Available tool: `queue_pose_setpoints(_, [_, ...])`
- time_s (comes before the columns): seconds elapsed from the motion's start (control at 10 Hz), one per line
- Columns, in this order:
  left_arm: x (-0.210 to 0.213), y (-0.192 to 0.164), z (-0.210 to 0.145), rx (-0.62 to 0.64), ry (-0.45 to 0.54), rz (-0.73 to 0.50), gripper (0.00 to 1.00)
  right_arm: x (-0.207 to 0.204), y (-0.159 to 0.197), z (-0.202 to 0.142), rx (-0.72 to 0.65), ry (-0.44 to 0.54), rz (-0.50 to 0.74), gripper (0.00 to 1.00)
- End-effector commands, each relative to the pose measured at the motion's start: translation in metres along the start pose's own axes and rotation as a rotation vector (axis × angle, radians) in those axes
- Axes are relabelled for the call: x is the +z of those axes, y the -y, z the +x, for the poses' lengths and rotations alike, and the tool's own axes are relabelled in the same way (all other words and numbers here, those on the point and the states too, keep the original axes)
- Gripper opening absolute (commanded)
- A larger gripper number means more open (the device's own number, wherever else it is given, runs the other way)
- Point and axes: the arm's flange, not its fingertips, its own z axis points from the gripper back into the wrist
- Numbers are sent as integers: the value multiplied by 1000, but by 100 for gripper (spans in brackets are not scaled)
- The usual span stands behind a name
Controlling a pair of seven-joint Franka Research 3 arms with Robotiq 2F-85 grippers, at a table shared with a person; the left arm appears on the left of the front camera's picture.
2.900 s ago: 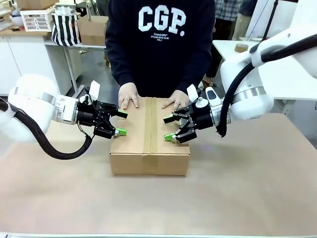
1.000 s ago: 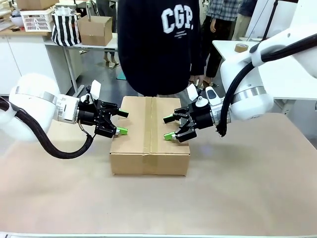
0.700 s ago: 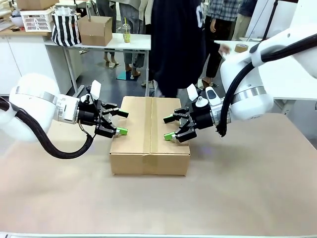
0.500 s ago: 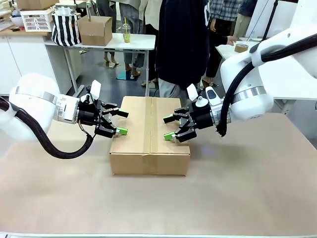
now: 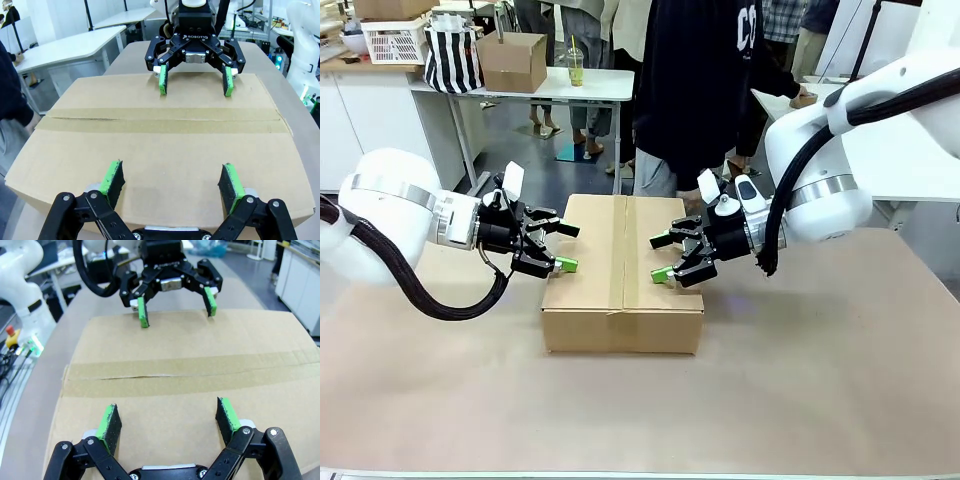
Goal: Pack the gift set into the box.
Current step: Press and hold the closed box until the human finishes sealing it.
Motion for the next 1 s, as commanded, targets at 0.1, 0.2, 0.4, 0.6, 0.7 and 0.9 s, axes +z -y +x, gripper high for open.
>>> queue_pose_setpoints(0.1, [1, 1, -2, -2, -2, -5, 100, 0, 0, -1, 17, -4, -1, 100])
queue_pose_setpoints(0.2, [1, 1, -2, -2, -2, -5, 100, 0, 0, -1, 17, -4, -1, 100])
queue_pose_setpoints(0.4, [1, 1, -2, -2, -2, -5, 100, 0, 0, -1, 17, -4, -1, 100])
queue_pose_setpoints(0.6, [1, 1, -2, -2, -2, -5, 100, 0, 0, -1, 17, -4, -1, 100])
queue_pose_setpoints(0.7, [1, 1, -2, -2, -2, -5, 100, 0, 0, -1, 17, -4, -1, 100])
queue_pose_setpoints(0.9, [1, 1, -2, -2, -2, -5, 100, 0, 0, -1, 17, -4, -1, 100])
